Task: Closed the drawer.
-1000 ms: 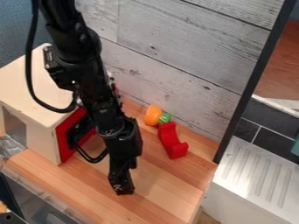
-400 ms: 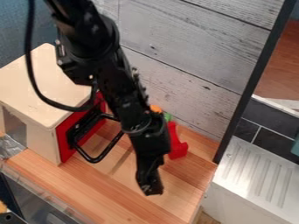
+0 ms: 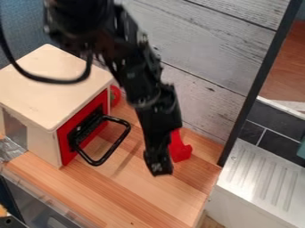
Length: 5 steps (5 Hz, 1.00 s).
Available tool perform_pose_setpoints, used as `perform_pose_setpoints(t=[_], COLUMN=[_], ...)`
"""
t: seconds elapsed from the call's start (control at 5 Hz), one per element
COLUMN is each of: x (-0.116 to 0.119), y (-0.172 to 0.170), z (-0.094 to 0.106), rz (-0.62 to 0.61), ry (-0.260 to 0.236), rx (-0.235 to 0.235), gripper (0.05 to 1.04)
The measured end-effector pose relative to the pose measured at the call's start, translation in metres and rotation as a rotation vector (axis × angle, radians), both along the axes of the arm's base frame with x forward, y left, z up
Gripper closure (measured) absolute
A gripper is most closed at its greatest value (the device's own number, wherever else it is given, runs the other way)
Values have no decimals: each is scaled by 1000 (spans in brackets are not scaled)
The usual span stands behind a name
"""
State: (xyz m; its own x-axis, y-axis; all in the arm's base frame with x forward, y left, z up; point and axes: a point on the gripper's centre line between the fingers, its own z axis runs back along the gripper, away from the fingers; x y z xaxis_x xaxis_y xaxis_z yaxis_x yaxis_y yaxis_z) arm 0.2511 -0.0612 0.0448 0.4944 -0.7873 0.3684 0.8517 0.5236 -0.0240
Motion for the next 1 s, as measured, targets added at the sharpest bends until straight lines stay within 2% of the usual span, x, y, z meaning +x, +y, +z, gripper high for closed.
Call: perform_pose_setpoints(t=[0.2,0.4,0.6,0.8,1.0], x=[5,2,-3,-5,-8], y=[7,16,25,31,36], z=[19,28,34,47,58], rz=[29,135,284,386,419], ry=[113,208,253,161,77], rx=[31,44,90,160,208], gripper=[85,85,85,85,85])
